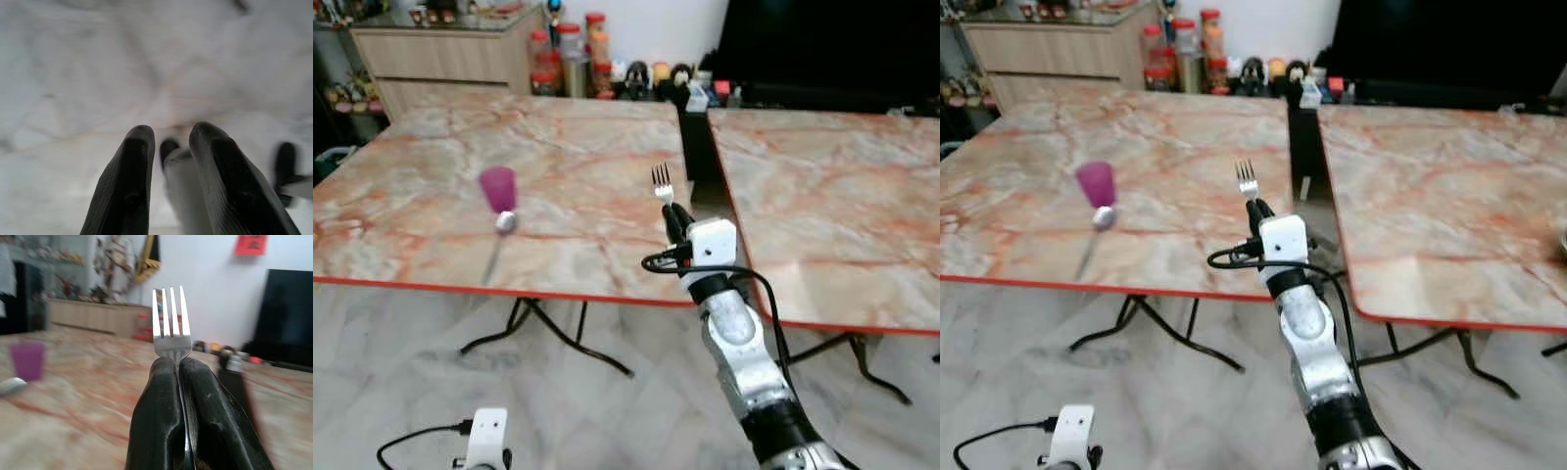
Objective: Setting the table
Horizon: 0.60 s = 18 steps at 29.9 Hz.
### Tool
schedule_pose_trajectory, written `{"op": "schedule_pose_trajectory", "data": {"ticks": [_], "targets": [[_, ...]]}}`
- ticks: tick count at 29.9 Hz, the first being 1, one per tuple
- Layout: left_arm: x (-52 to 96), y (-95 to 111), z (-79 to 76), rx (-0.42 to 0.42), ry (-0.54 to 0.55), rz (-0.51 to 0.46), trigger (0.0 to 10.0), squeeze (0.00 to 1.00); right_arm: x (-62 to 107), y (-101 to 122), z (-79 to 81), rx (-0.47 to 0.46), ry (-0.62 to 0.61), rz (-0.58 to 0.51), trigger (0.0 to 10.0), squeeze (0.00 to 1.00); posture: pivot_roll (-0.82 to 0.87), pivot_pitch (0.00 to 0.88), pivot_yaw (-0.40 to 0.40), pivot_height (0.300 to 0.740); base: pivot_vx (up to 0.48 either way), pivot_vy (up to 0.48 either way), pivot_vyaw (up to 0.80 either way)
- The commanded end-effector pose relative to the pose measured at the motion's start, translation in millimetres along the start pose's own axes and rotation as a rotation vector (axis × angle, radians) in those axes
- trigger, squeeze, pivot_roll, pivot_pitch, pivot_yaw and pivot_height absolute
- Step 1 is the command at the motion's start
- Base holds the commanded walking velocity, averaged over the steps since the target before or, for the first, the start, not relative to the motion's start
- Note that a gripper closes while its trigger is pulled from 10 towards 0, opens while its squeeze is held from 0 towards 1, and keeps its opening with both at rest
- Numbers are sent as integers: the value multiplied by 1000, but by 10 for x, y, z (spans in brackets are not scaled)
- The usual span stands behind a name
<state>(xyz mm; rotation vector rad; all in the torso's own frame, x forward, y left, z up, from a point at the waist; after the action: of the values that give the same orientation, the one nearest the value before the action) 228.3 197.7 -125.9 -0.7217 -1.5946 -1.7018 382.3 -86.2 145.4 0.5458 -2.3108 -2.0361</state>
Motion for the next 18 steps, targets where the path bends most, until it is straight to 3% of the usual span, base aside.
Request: {"op": "schedule_pose_trajectory", "data": {"ticks": [1, 10, 12, 18], "targets": [[2, -5, 70, -5, 12, 2, 10000, 0, -52, 103, 56, -5, 12, -33, 10000, 0, -29, 0, -14, 719, 0, -480, 0], [2, -4, 69, -5, 12, 2, 10000, 0, -53, 103, 56, -5, 12, -33, 10000, 0, -29, 0, -14, 719, 0, -480, 0], [2, -7, 65, -7, 10, 3, 10000, 0, 5, -55, 55, 3, 10, 17, 10000, 0, -32, 0, -9, 719, 0, -480, 0], [1, -2, 70, -10, 9, 2, 10000, 0, 18, -80, 59, 5, 7, 26, 10000, 0, -34, 0, -6, 719, 0, -480, 0]]}}
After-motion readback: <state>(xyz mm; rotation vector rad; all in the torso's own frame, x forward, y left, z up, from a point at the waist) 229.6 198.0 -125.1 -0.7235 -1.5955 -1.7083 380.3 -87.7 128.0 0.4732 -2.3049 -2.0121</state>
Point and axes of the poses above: a point about 5 cm out from each wrist's last joint towards the gripper, its own x axis pointing back from the gripper into the wrist, its own y axis along the axis of the wrist's last joint, z = x × y, the point moved 6 cm from there along -x, pointing out of the wrist towards the gripper
